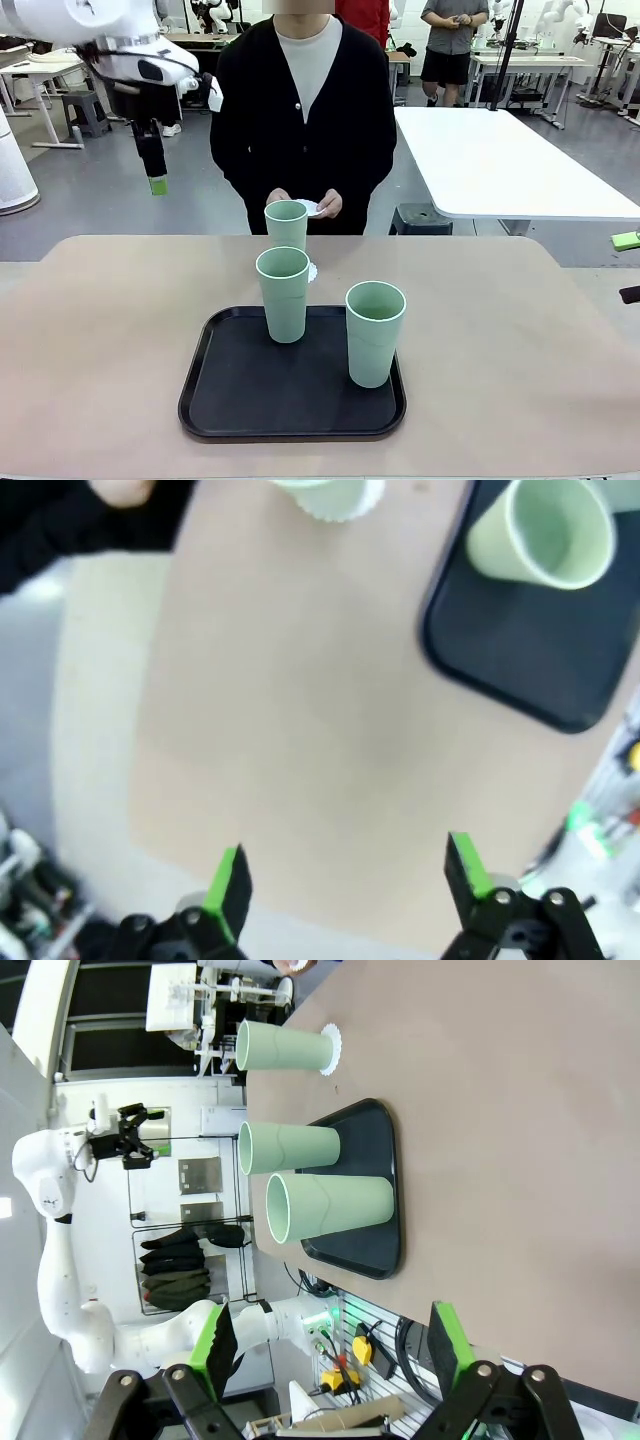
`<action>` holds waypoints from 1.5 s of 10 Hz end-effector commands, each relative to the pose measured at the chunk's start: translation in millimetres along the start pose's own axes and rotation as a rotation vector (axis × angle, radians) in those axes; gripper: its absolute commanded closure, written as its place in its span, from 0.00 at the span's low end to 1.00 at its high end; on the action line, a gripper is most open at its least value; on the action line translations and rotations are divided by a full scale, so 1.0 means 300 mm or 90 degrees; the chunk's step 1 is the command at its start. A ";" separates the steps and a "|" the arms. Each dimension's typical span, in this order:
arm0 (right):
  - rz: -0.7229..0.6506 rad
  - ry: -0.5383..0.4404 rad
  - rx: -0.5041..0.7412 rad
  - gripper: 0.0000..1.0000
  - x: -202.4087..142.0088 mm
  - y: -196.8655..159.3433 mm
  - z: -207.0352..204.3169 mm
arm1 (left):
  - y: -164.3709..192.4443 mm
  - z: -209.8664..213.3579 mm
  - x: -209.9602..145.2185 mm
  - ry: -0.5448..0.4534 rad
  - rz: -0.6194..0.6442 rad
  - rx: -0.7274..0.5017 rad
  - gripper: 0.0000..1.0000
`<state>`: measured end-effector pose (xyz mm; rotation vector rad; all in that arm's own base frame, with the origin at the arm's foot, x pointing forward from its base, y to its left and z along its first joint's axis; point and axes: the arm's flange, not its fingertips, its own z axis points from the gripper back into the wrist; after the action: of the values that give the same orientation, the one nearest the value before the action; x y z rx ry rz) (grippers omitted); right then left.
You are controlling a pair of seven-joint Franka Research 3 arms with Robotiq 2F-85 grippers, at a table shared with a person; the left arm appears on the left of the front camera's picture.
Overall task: Place coasters on the table and set cups on them.
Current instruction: Pick up one Reusable plastic cup and place it on a coaster set by the human, then take one Reusable plastic cup from the Flat Tray and place it on a coaster set by the human.
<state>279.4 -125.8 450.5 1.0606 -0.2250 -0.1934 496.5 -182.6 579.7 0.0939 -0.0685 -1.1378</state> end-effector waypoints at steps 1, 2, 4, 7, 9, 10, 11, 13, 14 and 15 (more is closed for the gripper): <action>0.003 0.001 0.009 0.00 0.003 0.000 -0.001 | 0.076 -0.017 -0.029 -0.129 0.047 -0.032 0.00; 0.003 0.001 0.009 0.00 0.003 0.000 -0.001 | 0.089 -0.069 -0.056 -0.181 0.029 -0.040 0.00; 0.003 0.001 0.009 0.00 0.003 0.000 -0.001 | 0.024 0.018 -0.012 -0.042 0.027 -0.026 0.00; 0.003 0.001 0.009 0.00 0.003 0.000 -0.001 | 0.024 0.018 -0.012 -0.042 0.027 -0.026 0.00; 0.003 0.001 0.009 0.00 0.003 0.000 -0.001 | 0.023 0.002 -0.012 -0.052 0.016 -0.032 0.00; 0.003 0.001 0.009 0.00 0.003 0.000 -0.001 | 0.059 0.022 -0.052 -0.048 0.116 -0.063 0.00; 0.003 0.001 0.009 0.00 0.003 0.000 -0.001 | 0.076 -0.002 -0.171 -0.083 0.249 -0.085 0.00; 0.003 0.001 0.009 0.00 0.003 0.000 -0.001 | 0.087 -0.064 -0.400 -0.118 0.384 -0.135 0.00; 0.003 0.001 0.009 0.00 0.003 0.000 -0.001 | 0.069 -0.076 -0.495 -0.123 0.412 -0.146 0.00; 0.003 0.001 0.009 0.00 0.003 0.000 -0.001 | 0.038 -0.058 -0.586 -0.137 0.423 -0.152 0.00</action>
<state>279.4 -125.6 450.5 1.0591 -0.2246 -0.1937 462.4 -17.9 560.1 -0.2306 -0.0884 -0.5007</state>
